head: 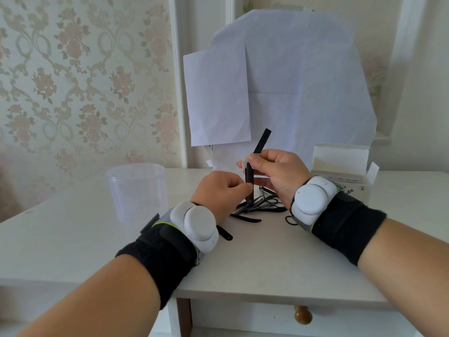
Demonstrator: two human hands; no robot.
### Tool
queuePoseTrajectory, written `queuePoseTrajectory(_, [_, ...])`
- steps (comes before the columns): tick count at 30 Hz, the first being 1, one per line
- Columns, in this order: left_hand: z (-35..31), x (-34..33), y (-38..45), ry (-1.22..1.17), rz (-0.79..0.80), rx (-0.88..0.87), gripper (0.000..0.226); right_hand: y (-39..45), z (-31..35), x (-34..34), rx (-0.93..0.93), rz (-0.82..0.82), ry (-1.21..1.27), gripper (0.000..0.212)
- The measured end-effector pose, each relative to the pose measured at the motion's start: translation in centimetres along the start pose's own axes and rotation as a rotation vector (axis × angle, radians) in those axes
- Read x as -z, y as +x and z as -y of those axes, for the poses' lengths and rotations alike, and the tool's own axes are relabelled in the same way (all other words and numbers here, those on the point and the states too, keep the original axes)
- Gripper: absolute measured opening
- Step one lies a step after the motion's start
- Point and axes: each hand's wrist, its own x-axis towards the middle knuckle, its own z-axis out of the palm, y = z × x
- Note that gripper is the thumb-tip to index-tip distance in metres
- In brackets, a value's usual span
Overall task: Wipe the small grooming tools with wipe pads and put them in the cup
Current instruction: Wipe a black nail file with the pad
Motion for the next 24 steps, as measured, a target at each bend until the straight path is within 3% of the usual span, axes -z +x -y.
queuePoseTrajectory(10, [0.10, 0.05, -0.03, -0.015, 0.006, -0.012, 0.031, 0.26, -0.09, 0.23, 0.038, -0.122, 0.042, 0.030])
queuePoseTrajectory(24, [0.02, 0.11, -0.05, 0.044, 0.030, 0.000, 0.035, 0.44, -0.36, 0.12, -0.009, -0.031, 0.047, 0.020])
